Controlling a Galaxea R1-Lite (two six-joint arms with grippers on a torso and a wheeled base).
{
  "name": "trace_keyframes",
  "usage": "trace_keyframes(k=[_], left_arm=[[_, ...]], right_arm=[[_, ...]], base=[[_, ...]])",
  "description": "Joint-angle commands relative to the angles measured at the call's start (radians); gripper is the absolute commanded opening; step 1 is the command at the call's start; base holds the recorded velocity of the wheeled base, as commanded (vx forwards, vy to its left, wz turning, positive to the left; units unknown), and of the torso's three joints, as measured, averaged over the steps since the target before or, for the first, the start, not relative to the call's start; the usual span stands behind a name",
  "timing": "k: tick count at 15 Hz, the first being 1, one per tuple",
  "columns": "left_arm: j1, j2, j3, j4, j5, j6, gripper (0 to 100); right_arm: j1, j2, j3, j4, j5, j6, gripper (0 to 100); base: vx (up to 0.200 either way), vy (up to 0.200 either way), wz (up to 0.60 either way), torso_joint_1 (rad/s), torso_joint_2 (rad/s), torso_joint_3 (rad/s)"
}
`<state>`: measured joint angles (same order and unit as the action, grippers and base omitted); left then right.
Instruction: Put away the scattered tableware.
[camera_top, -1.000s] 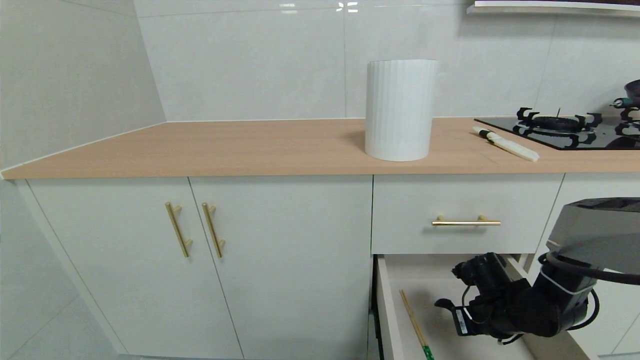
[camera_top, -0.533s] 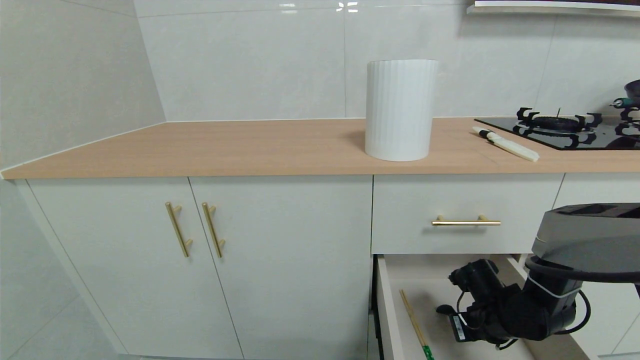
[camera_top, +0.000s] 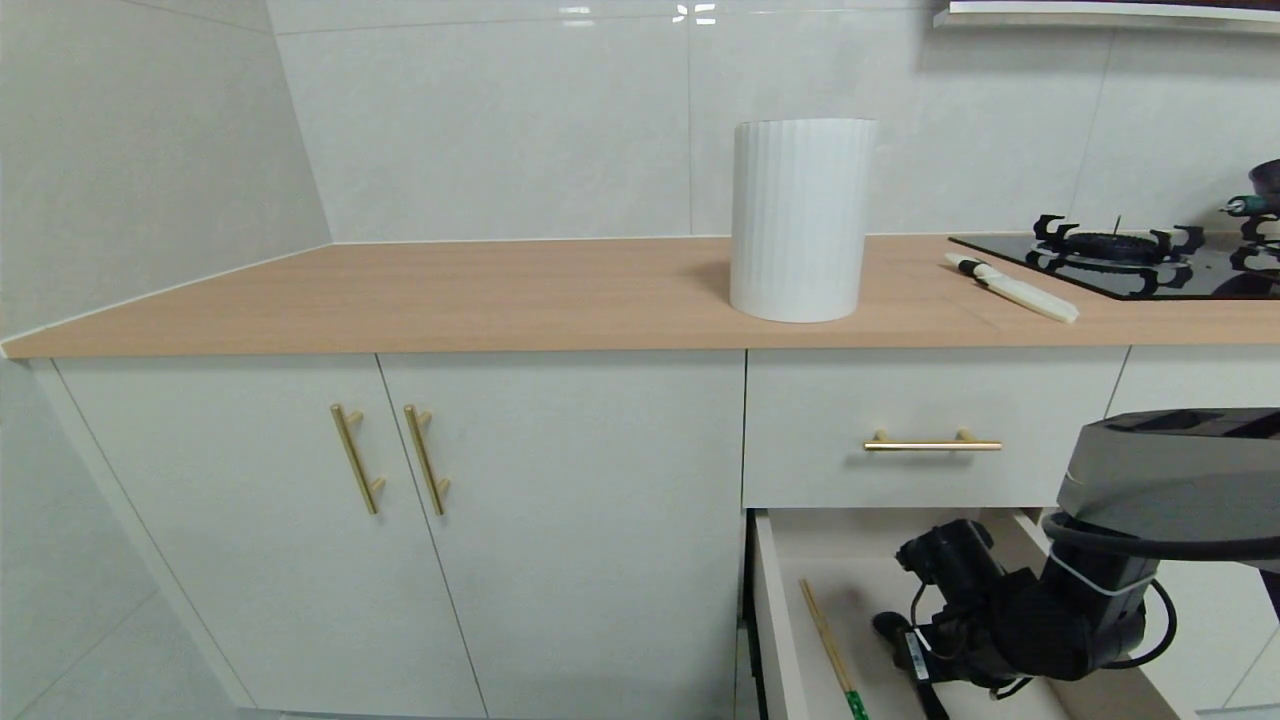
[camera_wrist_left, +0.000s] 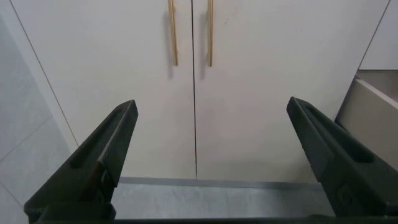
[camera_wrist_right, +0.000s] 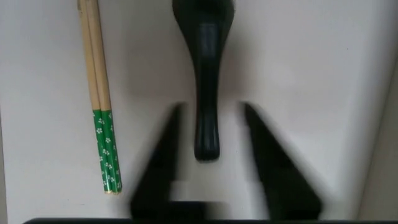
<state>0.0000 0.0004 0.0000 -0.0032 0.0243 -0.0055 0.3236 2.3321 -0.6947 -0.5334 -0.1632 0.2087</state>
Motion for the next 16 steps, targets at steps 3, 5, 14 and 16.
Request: trace_keyframes(k=[3, 5, 14, 16], left_arm=[[0.000, 0.000, 0.000, -0.001, 0.000, -0.001, 100], [0.000, 0.000, 0.000, -0.001, 0.000, -0.001, 100], [0.000, 0.000, 0.000, -0.001, 0.002, -0.002, 100], [0.000, 0.000, 0.000, -0.001, 0.000, -0.002, 100]], right_arm=[[0.000, -0.005, 0.003, -0.002, 0.001, 0.003, 100], [0.000, -0.033, 0.011, 0.003, 0.002, 0.011, 100], [0.037, -0.559, 0.112, 0.265, 0.048, 0.017, 100], [0.046, -0.629, 0.106, 0.340, 0.053, 0.014, 100]], base=[[0.000, 0.000, 0.00, 0.000, 0.00, 0.000], [0.000, 0.000, 0.00, 0.000, 0.00, 0.000], [0.000, 0.000, 0.00, 0.000, 0.00, 0.000], [0.000, 0.000, 0.00, 0.000, 0.00, 0.000]])
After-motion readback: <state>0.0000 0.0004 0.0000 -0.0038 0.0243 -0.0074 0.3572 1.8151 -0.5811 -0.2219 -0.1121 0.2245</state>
